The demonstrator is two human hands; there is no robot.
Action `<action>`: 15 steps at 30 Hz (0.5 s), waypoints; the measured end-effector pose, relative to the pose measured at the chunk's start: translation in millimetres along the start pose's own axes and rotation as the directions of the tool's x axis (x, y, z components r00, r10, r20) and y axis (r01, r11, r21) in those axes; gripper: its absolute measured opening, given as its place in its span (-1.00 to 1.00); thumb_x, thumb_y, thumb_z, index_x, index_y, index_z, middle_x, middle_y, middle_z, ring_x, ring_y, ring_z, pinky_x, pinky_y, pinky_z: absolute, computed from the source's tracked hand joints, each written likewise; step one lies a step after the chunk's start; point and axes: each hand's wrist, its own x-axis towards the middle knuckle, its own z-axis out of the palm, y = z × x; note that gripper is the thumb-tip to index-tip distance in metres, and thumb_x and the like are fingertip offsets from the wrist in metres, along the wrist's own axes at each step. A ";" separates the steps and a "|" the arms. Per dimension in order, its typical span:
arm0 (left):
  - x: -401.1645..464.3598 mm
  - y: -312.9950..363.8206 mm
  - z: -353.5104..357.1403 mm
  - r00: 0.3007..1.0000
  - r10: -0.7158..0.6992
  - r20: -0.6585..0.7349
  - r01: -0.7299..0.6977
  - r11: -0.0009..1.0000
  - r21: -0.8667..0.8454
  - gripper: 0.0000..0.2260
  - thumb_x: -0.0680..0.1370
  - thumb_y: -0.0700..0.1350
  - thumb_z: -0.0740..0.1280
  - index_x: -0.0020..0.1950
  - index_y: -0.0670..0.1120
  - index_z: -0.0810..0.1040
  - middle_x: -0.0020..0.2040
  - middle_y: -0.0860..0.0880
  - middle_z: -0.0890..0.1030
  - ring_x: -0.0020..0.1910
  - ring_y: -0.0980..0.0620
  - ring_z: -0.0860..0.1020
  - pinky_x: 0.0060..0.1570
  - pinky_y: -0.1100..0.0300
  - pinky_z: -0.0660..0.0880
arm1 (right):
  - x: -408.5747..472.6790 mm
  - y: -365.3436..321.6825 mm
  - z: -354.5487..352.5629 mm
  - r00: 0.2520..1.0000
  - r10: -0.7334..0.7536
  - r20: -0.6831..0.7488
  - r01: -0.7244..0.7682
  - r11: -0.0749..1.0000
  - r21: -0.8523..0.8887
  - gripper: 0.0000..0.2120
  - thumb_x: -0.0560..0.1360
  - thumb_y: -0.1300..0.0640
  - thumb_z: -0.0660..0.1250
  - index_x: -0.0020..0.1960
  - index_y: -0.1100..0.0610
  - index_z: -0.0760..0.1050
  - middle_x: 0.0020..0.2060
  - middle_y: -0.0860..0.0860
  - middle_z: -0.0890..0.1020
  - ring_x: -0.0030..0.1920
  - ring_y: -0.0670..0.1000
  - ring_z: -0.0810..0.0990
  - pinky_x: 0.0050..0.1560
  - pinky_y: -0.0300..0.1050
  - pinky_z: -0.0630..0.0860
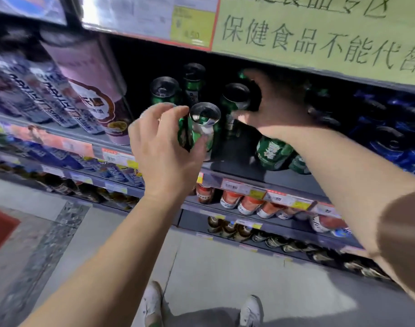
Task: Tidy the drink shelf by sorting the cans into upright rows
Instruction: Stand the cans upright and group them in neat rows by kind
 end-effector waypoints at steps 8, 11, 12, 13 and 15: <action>-3.0 -30.4 17.0 0.915 -0.348 0.206 0.394 0.882 -0.258 0.01 0.28 0.11 0.59 0.55 -0.08 0.08 0.49 -0.09 0.23 0.49 -0.01 0.18 0.46 0.16 0.14 | 28.5 8.8 0.7 0.986 -0.037 0.160 0.030 0.999 0.044 -0.27 0.38 -0.03 0.50 0.47 0.07 0.31 0.42 0.04 0.40 0.40 0.04 0.38 0.23 -0.29 0.26; -11.6 -39.6 23.2 0.835 -0.467 0.291 0.547 0.756 -0.359 -0.03 0.26 0.08 0.61 0.52 -0.02 0.14 0.40 -0.02 0.38 0.39 0.07 0.37 0.38 0.07 0.36 | 21.3 28.0 -12.0 0.987 0.027 0.158 -0.043 0.994 0.100 -0.30 0.39 0.00 0.51 0.45 0.05 0.33 0.39 0.02 0.43 0.35 0.01 0.42 0.12 -0.37 0.20; -13.9 -41.2 24.4 0.834 -0.462 0.302 0.547 0.765 -0.340 -0.14 0.27 0.02 0.61 0.46 -0.05 0.25 0.30 0.01 0.48 0.28 0.10 0.46 0.28 0.12 0.44 | 19.3 34.8 -15.4 0.986 0.052 0.158 -0.070 0.991 0.114 -0.33 0.39 0.02 0.51 0.43 0.04 0.35 0.37 0.02 0.46 0.32 -0.01 0.44 0.11 -0.37 0.21; -14.4 -41.6 24.6 0.847 -0.443 0.294 0.523 0.794 -0.311 -0.29 0.29 -0.03 0.60 0.35 -0.04 0.37 0.19 0.05 0.54 0.16 0.13 0.52 0.18 0.18 0.49 | 18.1 40.6 -18.1 0.985 0.079 0.151 -0.098 0.988 0.121 -0.35 0.38 0.04 0.51 0.42 0.04 0.37 0.34 0.02 0.49 0.28 -0.02 0.46 0.09 -0.36 0.23; -10.7 -41.1 23.3 0.874 -0.408 0.264 0.473 0.841 -0.262 -0.54 0.32 -0.08 0.57 0.16 -0.03 0.50 0.03 0.08 0.59 0.00 0.14 0.56 -0.02 0.27 0.50 | 18.7 50.4 -21.1 0.983 0.121 0.140 -0.138 0.983 0.122 -0.38 0.38 0.03 0.52 0.39 0.05 0.41 0.31 0.03 0.52 0.26 0.00 0.49 0.11 -0.31 0.29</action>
